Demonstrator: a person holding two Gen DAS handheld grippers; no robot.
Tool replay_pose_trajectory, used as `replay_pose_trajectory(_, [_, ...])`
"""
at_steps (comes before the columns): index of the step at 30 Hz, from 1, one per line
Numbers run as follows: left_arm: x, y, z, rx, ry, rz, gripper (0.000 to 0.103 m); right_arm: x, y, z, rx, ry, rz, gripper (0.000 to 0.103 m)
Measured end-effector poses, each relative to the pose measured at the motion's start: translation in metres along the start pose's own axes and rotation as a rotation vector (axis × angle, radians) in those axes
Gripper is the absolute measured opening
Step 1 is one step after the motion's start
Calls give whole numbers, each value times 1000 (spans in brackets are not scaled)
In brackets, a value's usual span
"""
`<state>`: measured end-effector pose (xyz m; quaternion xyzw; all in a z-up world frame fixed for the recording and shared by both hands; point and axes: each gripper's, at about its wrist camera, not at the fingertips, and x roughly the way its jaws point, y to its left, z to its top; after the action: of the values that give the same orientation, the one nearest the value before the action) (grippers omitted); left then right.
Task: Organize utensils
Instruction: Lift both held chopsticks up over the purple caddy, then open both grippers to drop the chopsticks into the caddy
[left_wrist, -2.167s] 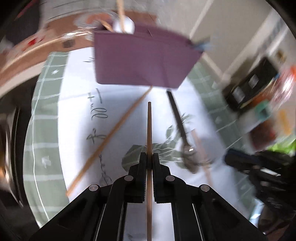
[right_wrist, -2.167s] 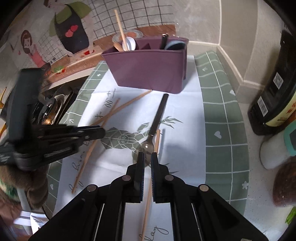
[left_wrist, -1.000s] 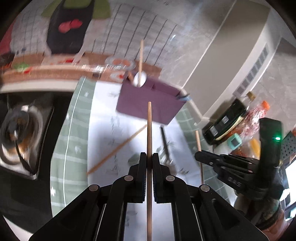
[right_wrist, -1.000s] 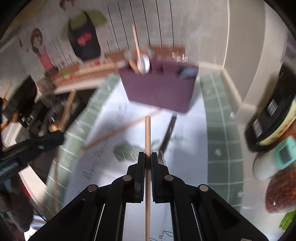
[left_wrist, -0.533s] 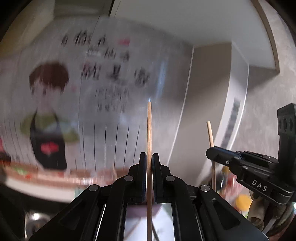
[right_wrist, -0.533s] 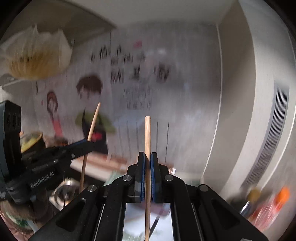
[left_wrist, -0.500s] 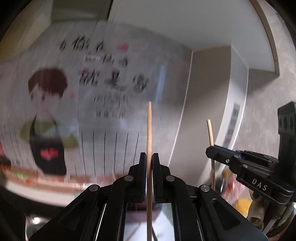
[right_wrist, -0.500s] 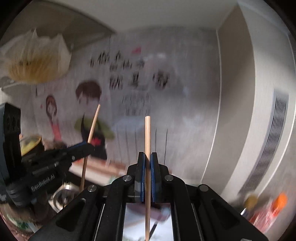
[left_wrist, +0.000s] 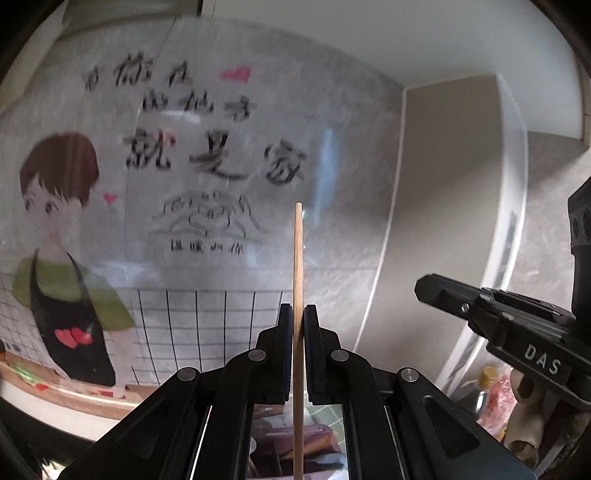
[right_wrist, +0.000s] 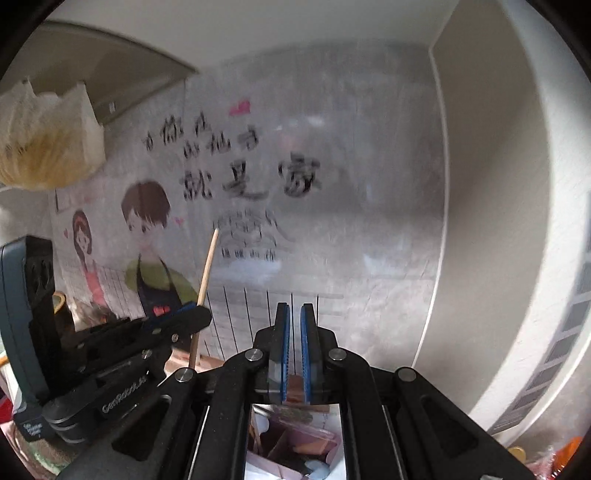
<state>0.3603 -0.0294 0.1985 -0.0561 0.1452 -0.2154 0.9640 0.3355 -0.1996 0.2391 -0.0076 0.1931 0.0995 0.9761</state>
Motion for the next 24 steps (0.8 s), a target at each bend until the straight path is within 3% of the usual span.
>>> replay_pose_trajectory(6, [32,27,-31,-20,83,-12,6,33,-13,-33,3,122,33,4])
replay_pose_trajectory(13, [59,55,-69,-103,151,-27,6,54,-35,-82,38,243,-7,5])
replay_pose_trajectory(19, [76,59,-88,-141,56,17,6,62,-41,-135,55,343,-13,5])
replay_pose_trajectory(24, [96,55,-104,-92,2,81,6,64,-44,-164,78,395,-17,5])
